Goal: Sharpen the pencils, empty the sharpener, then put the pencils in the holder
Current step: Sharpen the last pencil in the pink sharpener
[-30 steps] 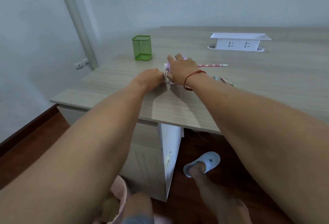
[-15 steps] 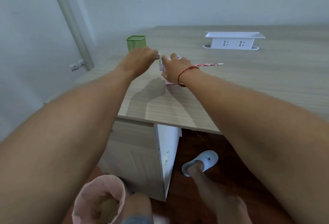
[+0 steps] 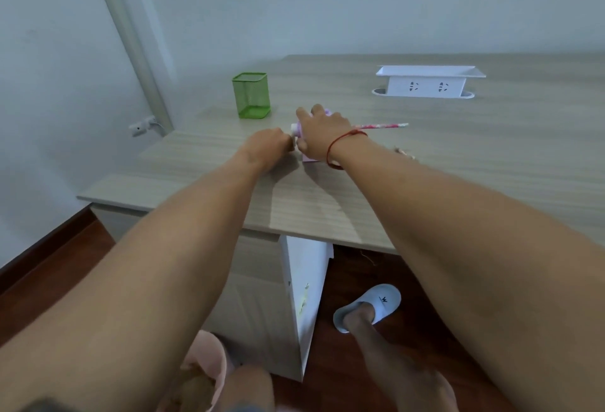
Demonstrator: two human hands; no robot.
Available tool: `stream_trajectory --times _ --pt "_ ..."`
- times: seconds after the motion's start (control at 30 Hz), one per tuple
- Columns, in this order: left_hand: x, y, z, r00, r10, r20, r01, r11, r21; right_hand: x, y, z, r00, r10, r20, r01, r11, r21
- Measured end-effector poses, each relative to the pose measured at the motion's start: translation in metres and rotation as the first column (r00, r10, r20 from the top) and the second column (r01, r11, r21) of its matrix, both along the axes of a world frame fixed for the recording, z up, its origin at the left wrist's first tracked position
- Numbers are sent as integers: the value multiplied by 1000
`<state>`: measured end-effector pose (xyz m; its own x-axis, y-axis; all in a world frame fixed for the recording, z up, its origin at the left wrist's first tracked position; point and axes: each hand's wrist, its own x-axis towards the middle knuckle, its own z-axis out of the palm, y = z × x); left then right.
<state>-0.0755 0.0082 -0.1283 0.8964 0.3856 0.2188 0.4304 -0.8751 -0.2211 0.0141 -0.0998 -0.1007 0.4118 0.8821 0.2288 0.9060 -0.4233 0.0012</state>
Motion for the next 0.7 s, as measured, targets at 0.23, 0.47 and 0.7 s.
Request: stream_trajectory --times 0.23,0.47,0.7 --pt "-7 -1 -12 991 56 125 -37 988 -147 -6 -12 8 998 28 -51 -26 999 30" --pt "-28 -19 -5 986 94 141 -65 978 -199 7 -48 31 988 -90 -125 77 991 -110" --pt "-31 -34 13 901 188 391 -57 944 -324 11 -51 13 993 -96 65 96 995 -2"
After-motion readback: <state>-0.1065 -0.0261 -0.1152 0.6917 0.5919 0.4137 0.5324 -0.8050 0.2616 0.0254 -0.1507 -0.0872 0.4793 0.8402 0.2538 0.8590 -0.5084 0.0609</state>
